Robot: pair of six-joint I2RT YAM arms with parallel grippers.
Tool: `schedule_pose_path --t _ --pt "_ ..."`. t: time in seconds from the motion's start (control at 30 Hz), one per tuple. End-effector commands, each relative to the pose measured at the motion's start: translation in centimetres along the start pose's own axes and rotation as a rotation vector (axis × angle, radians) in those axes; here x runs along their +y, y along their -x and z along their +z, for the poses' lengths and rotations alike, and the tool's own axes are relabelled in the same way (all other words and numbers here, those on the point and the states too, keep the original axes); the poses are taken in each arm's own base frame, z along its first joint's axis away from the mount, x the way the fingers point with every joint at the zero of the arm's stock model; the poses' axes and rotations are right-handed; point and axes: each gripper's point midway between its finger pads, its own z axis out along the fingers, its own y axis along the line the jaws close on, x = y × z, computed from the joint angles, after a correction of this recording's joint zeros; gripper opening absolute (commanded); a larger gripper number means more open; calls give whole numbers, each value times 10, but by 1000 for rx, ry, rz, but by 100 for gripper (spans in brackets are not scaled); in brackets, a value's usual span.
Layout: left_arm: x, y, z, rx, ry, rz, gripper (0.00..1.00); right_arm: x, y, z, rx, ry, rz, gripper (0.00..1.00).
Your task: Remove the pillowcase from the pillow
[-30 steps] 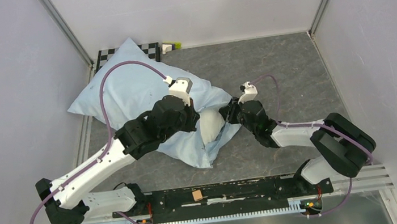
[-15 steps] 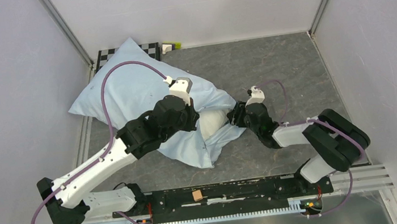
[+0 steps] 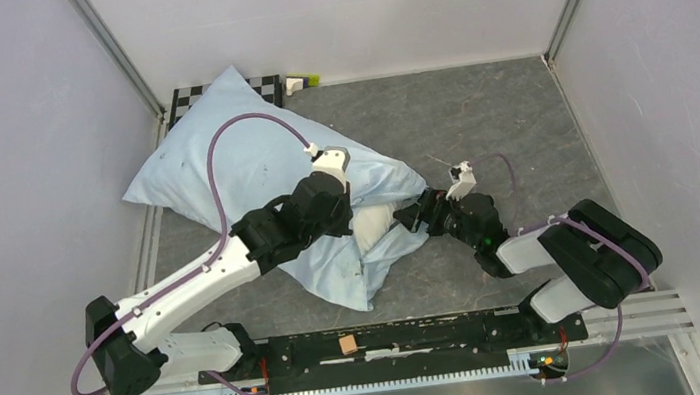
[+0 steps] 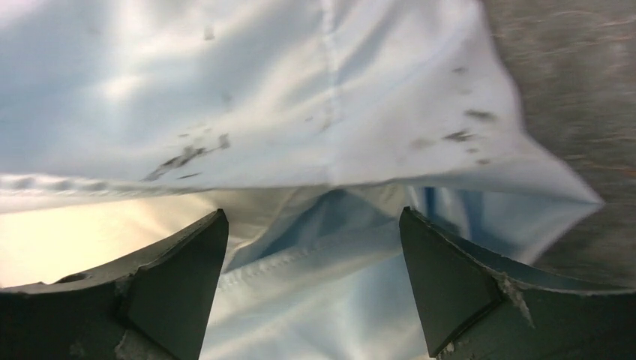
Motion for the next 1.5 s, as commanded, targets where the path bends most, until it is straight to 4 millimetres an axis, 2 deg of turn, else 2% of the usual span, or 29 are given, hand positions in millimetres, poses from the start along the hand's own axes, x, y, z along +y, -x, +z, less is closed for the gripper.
schedule_pose_path --t 0.0,0.1,0.17,0.27,0.37,0.47,0.53,0.63,0.73,0.83,0.9,0.93,0.97,1.0,1.03,1.07,1.1,1.17,1.3,1.4,1.47 --pt "-4 23 -3 -77 -15 2 2 64 18 -16 -33 276 98 94" --pt "-3 30 -10 -92 -17 1 2 76 18 -18 -26 263 72 95" --pt "-1 32 -14 -100 -13 2 2 77 16 -19 -26 204 46 96" --pt "-1 36 -21 -114 -19 -6 2 84 14 -21 -31 172 85 98" --pt "-2 41 -28 -132 -35 -18 2 81 1 -8 54 85 158 98" --pt "-3 44 -32 -140 -46 -25 2 67 -5 8 90 -72 174 98" --pt "-4 44 -33 -138 -48 -24 2 70 -4 13 78 -63 202 98" --pt "-2 41 -32 -131 -45 -21 2 91 4 18 54 33 263 98" --pt "-2 38 -32 -126 -45 -23 2 106 -3 33 123 58 279 98" --pt "-1 35 -30 -117 -44 -23 2 110 -12 43 148 67 294 98" --pt "0 32 -29 -109 -42 -24 2 109 -11 48 130 71 304 98" --pt "0 30 -28 -104 -41 -22 2 112 -9 49 118 95 298 96" --pt "1 29 -27 -102 -38 -21 2 117 -4 49 98 128 293 86" --pt "2 27 -27 -100 -34 -19 2 122 3 48 76 150 288 64" --pt "5 26 -27 -97 -25 -21 2 128 10 47 54 178 272 31" --pt "8 25 -26 -96 -12 -26 2 134 18 46 43 195 250 13" --pt "11 25 -27 -96 -1 -33 2 138 24 46 42 193 226 2" --pt "20 27 -29 -102 22 -48 2 145 36 40 33 188 176 0" --pt "52 30 -34 -110 137 -71 2 161 61 7 -26 237 157 0" --pt "81 26 -34 -94 245 -80 2 158 76 -18 -74 229 170 0" --pt "97 23 -35 -88 310 -90 2 159 93 -38 -134 247 186 0"
